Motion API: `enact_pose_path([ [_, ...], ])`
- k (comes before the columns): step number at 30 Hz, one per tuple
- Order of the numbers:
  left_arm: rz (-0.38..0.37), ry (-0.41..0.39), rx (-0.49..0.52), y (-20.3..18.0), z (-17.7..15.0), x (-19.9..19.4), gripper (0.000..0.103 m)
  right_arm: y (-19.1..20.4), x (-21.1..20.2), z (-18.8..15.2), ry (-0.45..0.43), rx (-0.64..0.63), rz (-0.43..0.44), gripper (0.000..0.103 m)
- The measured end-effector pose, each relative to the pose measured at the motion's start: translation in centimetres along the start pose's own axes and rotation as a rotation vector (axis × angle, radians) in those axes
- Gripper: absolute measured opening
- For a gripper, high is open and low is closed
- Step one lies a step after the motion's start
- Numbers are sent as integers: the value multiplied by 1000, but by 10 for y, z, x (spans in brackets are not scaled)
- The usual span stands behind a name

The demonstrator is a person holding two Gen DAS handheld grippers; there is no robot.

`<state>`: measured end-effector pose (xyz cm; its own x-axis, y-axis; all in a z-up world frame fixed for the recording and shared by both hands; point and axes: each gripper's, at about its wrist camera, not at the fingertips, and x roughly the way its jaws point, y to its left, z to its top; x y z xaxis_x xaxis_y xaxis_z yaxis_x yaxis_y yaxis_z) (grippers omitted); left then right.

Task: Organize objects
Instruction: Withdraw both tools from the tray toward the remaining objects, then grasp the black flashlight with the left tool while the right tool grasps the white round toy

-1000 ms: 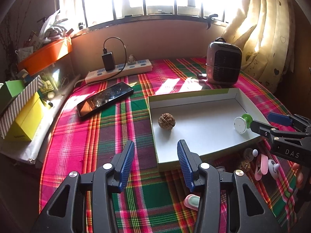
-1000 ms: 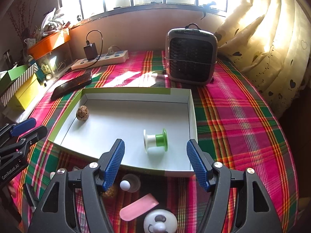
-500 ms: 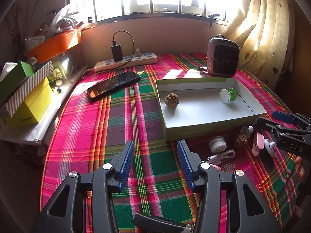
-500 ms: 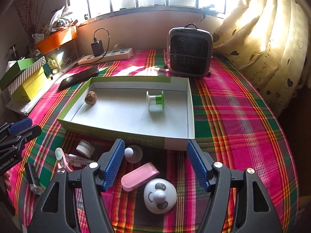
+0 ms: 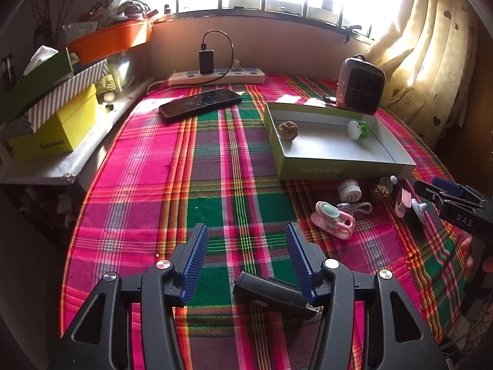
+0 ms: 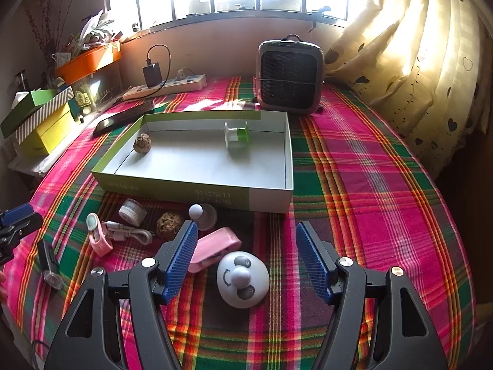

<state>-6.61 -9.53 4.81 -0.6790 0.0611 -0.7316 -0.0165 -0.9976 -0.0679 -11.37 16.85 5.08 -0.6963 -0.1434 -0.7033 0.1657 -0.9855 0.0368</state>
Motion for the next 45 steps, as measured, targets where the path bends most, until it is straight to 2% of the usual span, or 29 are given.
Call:
enact_pose_path([
  [4,-21,27,-26,2,-10,-3,55,-2,-2,-3,-3,3,-2,67],
  [10,-127,108,-89,-2,-18,2,57,-1,-3,-7,-6,4,7,67],
  [18,-91,135,-99,-9,-23,3,57,-2,-3,-10,-6,5,11,67],
  [28,-92,151,-148,-8,-31,6,58,-1,-2,-15,0,7,26,67],
  [34,-92,159,-104,-16,-33,5,59,0,-2,-17,3,3,35,67],
  [45,-28,159,-39,-14,-36,-5,59,0,-1,-21,11,13,48,67],
])
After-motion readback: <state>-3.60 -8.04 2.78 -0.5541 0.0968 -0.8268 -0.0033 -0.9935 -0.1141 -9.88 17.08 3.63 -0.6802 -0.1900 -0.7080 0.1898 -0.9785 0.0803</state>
